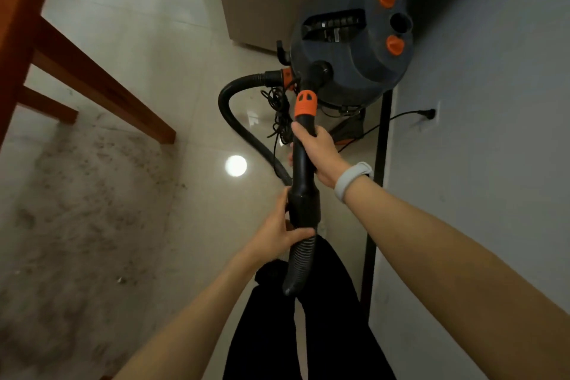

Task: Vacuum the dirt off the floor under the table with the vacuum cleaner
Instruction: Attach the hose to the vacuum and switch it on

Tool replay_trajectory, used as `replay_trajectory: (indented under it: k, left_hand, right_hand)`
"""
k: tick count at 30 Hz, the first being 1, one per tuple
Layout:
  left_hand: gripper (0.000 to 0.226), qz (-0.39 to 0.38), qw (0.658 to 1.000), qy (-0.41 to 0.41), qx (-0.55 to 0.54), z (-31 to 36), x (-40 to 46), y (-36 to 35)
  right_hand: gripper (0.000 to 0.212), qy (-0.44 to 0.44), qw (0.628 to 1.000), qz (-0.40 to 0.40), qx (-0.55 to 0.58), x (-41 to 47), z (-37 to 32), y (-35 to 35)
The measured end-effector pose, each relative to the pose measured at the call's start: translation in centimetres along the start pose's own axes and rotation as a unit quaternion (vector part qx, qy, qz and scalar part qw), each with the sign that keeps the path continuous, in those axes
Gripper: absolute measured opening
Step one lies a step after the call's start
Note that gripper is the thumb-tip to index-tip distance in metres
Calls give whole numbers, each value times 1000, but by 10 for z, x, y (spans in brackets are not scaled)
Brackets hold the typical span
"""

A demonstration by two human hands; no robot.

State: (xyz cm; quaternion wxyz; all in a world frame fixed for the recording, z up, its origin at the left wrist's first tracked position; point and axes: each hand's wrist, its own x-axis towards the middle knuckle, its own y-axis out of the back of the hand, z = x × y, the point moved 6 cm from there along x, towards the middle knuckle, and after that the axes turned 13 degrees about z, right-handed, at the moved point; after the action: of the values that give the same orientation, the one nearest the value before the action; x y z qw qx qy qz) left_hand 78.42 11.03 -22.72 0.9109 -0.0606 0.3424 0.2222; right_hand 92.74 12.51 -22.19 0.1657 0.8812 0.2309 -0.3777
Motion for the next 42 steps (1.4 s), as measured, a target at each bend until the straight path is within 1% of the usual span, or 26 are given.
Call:
replay_trajectory:
  k: [3,5,8,10,11,13,15,19,22,24,28,31,33,34,36,38,40,42]
  left_hand:
    - [74,-16,995,-7,96,-5,10,2]
    - [70,6,988,19,150,-13,23,15]
    - [58,92,977,73,176,-29,47,41]
    - [50,154,962,92,204,-41,68,56]
    - [46,179,956,100,211,-47,80,62]
    - [41,206,949,117,207,-63,107,69]
    - [38,214,948,137,190,-84,138,71]
    - [35,240,946,169,136,-148,211,71]
    - [34,244,945,181,121,-196,263,70]
    - [35,245,943,185,126,-218,292,71]
    - [36,291,936,170,99,-235,324,79]
    - [37,329,925,166,88,-233,323,90]
    - [38,336,923,166,94,-227,317,93]
    - [39,331,923,167,104,-223,314,93]
    - [40,316,926,162,125,-219,308,91]
    - [40,303,931,151,138,-218,308,89]
    - [39,294,933,145,148,-221,314,87]
    - [39,289,935,144,146,-228,324,86]
  right_hand:
    - [22,70,992,28,-105,11,-1,11]
    - [25,127,964,13,-231,23,-5,21]
    - [33,195,879,-50,-431,43,-1,32]
    - [38,210,814,-79,-536,60,16,35]
    - [39,214,784,-79,-577,72,29,36]
    - [40,230,741,-59,-628,98,54,39]
    - [39,222,721,-42,-655,130,82,44]
    - [36,192,704,-40,-682,197,134,47]
    - [36,213,699,-36,-681,233,155,30]
    - [37,230,688,-41,-687,250,168,19]
    - [37,239,657,-109,-707,254,202,16]
    - [34,245,636,-149,-717,238,216,22]
    - [34,234,621,-165,-730,230,225,27]
    - [33,221,620,-169,-734,227,231,29]
    - [32,187,632,-148,-738,230,242,38]
    - [33,157,660,-108,-726,241,247,46]
    - [31,148,685,-74,-710,254,244,47]
    - [33,153,701,-61,-694,270,240,39]
